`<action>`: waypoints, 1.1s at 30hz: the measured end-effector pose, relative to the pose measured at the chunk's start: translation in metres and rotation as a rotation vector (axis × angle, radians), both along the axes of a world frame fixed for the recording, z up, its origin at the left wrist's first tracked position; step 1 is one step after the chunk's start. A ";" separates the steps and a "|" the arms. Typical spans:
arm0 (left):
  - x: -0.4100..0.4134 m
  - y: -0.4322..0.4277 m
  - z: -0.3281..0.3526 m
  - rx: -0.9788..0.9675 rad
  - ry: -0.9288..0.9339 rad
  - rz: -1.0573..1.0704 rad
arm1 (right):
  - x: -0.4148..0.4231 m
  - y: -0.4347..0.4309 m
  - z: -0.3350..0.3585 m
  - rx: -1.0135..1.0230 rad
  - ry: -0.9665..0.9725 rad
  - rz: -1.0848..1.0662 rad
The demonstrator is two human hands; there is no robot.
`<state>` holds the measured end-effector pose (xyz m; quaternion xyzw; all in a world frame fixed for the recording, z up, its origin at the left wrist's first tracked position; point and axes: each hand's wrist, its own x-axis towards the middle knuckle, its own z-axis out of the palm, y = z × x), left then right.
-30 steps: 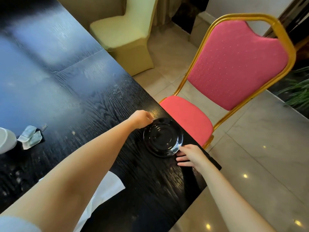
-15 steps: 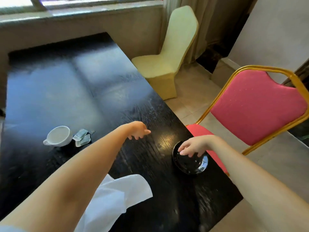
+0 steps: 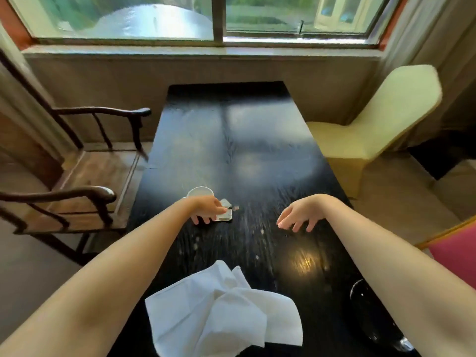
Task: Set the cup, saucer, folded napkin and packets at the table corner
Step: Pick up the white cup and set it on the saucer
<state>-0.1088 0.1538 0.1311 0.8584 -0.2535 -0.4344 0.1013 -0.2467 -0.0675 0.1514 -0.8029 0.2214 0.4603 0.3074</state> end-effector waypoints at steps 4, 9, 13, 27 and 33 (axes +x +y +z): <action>0.025 0.050 -0.013 0.027 0.014 0.170 | 0.057 0.024 -0.011 -0.039 -0.025 0.087; 0.053 0.087 -0.034 0.117 0.061 0.292 | 0.120 0.042 -0.029 -0.068 -0.055 0.190; 0.079 0.090 -0.052 0.133 0.024 0.334 | 0.163 0.049 -0.053 -0.103 -0.117 0.258; 0.140 0.039 -0.159 -0.185 -0.282 0.443 | 0.225 0.059 -0.182 0.013 -0.508 0.262; 0.139 0.034 -0.172 -0.341 -0.278 0.690 | 0.223 0.064 -0.198 0.209 -0.630 0.094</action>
